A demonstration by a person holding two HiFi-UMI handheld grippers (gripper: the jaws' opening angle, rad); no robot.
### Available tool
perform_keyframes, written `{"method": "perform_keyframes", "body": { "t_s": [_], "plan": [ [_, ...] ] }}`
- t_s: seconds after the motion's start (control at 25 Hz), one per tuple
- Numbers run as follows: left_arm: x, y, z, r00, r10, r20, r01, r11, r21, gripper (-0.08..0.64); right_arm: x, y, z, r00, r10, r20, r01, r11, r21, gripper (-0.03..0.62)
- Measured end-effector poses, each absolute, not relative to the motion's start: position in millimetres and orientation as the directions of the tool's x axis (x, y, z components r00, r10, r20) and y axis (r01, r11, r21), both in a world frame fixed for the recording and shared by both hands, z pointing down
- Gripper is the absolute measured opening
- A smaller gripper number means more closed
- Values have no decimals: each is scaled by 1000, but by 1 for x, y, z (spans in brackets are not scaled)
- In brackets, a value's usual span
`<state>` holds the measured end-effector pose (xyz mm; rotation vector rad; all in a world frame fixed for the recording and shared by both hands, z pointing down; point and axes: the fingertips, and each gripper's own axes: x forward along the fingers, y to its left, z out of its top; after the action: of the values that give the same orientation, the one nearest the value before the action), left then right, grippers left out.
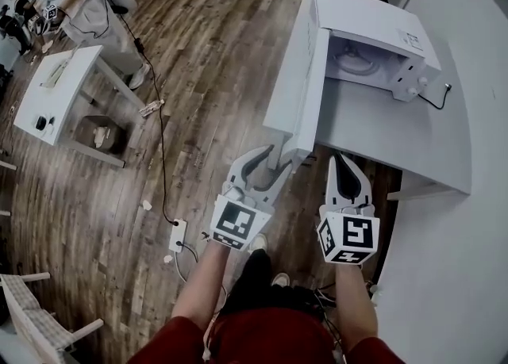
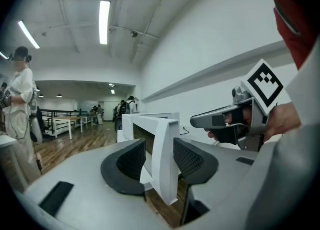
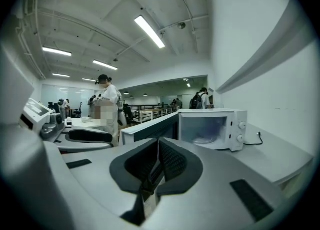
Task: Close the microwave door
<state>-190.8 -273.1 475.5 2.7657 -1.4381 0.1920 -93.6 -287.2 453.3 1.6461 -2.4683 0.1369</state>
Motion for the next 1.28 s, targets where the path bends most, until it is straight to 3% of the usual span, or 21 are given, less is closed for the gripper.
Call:
{"method": "perform_keyframes", "body": {
  "t_s": [0.48,0.64,0.72,1.28],
  "plan": [
    [-164,-302,494,753,-652,93,-655,-756,2,207,-80,-317,478,-306,-921,241,-947,319,17,28],
    [-151,-298,495,827,-557,76,-560,-828,25,204,-74,-321,481,-274,-929,249,-957,288,20,28],
    [-145,-296,495,847,-527,71,-529,-849,12,168,-71,-322,483,-260,-931,255,-961,274,22,28],
    [-98,-295,495,845,-524,106,-523,-851,-44,157,-9,-312,473,-132,-964,229,-989,143,31,28]
  ]
}}
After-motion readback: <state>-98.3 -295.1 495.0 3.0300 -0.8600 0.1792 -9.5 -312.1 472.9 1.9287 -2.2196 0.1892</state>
